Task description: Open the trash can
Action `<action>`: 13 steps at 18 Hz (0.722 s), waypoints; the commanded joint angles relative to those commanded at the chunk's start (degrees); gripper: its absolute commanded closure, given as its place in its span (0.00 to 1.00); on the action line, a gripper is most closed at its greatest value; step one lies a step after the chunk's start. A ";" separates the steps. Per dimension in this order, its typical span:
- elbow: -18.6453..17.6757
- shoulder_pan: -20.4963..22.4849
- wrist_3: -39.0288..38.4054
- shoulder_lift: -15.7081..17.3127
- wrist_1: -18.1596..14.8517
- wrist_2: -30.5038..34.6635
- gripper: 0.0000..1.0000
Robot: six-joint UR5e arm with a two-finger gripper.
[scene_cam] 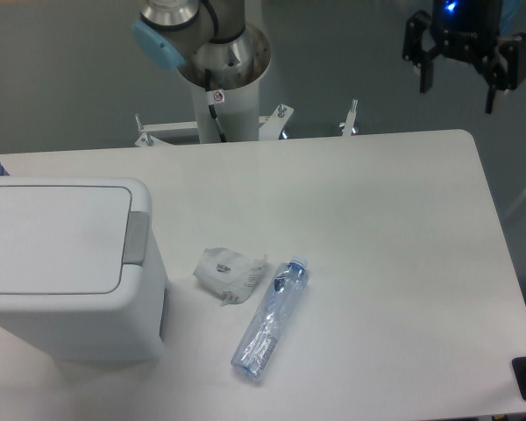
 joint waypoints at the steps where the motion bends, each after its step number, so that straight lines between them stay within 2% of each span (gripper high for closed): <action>1: 0.00 -0.09 0.09 0.00 0.09 0.00 0.00; 5: -0.18 -0.26 -0.26 0.18 0.00 0.35 0.00; 7: -0.09 -0.61 -3.14 0.09 0.00 0.00 0.00; 10: 0.96 -5.26 -14.98 -1.22 0.61 0.44 0.00; 13: 1.05 -11.05 -34.91 -2.89 5.95 0.18 0.00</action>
